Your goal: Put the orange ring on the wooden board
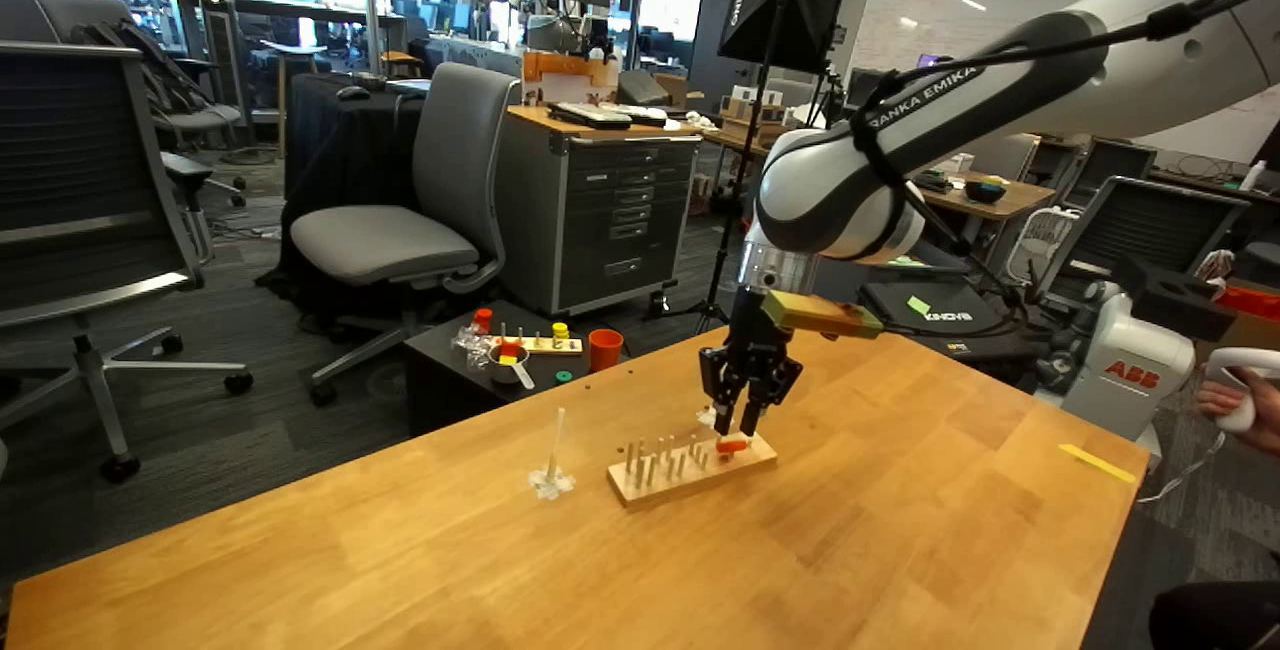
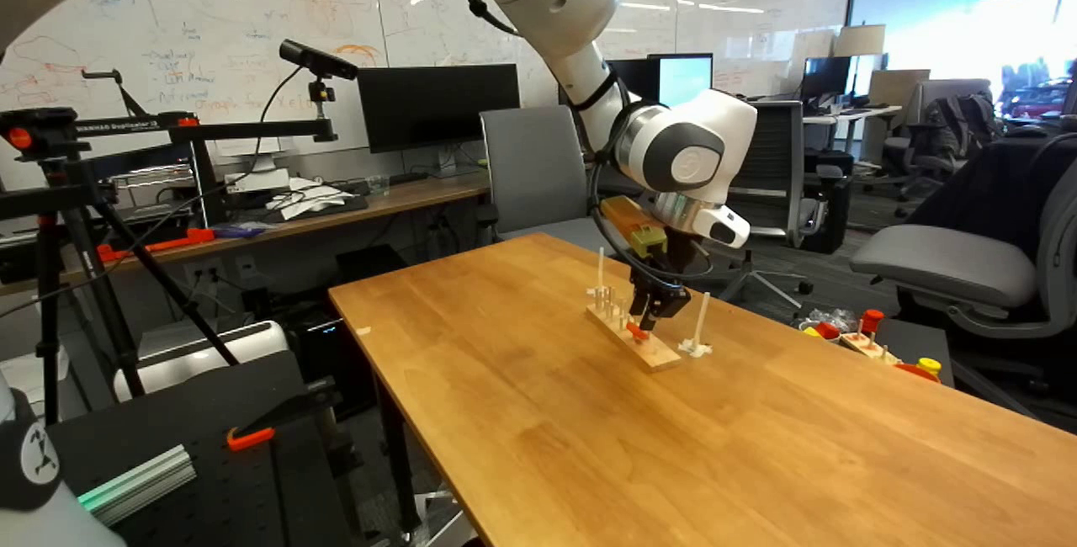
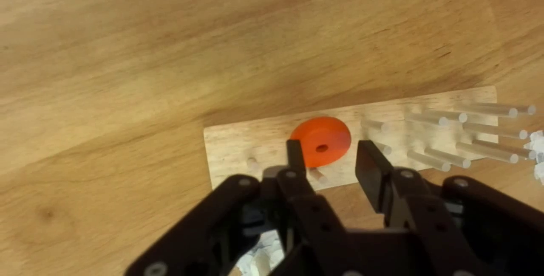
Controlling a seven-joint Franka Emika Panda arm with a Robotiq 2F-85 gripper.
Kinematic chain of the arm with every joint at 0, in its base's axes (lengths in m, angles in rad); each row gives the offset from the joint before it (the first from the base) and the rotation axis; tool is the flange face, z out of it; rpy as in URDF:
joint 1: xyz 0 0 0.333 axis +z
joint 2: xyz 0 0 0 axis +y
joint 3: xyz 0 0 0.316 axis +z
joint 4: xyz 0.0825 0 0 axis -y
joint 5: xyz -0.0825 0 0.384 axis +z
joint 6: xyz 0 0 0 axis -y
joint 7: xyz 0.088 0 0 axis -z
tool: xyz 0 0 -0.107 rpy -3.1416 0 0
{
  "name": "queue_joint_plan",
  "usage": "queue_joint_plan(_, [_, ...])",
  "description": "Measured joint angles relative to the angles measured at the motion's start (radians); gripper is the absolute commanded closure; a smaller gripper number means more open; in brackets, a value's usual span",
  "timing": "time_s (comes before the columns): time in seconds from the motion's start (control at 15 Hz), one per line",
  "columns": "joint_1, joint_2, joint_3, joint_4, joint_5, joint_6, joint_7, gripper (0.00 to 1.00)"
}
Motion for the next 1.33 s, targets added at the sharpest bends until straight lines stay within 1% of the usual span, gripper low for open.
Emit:
queue_joint_plan(0.47, [0.000, -0.031, 0.002, -0.030, 0.000, 0.000, -0.004, 0.86])
queue_joint_plan(0.93, [0.011, -0.031, 0.018, -0.031, 0.000, 0.000, -0.015, 0.86])
queue_joint_plan(1.33, [0.018, -0.028, 0.020, -0.030, 0.000, 0.001, -0.018, 0.86])
